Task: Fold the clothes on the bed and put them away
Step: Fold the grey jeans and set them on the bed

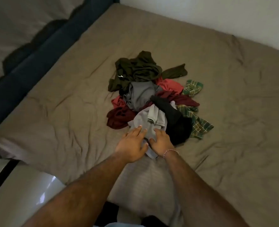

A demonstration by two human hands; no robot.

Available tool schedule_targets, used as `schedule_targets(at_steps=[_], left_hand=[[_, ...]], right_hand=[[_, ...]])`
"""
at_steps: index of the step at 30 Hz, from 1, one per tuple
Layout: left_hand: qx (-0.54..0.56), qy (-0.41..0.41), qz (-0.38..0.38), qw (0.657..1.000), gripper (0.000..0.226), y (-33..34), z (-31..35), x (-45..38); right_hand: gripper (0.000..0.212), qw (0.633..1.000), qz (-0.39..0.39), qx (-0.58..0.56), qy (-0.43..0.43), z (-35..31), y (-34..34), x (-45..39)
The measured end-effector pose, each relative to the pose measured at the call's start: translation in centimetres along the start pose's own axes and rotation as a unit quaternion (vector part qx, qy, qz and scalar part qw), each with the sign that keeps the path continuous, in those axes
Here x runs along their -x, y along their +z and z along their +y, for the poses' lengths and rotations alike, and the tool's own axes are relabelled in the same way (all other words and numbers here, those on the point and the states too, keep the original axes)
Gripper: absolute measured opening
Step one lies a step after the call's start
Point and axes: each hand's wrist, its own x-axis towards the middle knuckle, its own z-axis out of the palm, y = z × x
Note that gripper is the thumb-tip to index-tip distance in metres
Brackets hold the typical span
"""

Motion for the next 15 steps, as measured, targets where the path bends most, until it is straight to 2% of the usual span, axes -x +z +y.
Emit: schedule_targets(at_steps=[3,7,9,12,14,15], left_hand=[[0.055,-0.023,-0.039,0.997,0.075,-0.3,-3.0,-0.6],[0.109,-0.057,-0.099,0.988,0.077,0.4,-8.1,-0.1],[0.119,-0.052,-0.112,0.985,0.072,0.7,-10.0,0.5],[0.138,-0.052,-0.141,0.979,0.068,1.1,-12.0,1.1],[0.137,-0.058,-0.166,0.975,0.066,1.4,-13.2,0.8],[0.138,-0.068,-0.173,0.973,0.066,1.4,-13.5,0.6]], right_hand=[[0.058,1.000,-0.011,0.013,0.024,-1.7,1.2,-2.8],[0.059,0.984,-0.010,-0.005,0.179,-2.3,5.0,-5.3],[0.056,0.975,-0.021,-0.032,0.220,-1.7,6.6,-5.6],[0.063,0.978,-0.021,-0.044,0.203,-0.6,7.9,-5.6],[0.050,0.981,0.043,-0.102,0.161,-0.3,7.9,-5.3],[0.037,0.969,0.079,-0.181,0.152,-0.1,7.6,-4.9]])
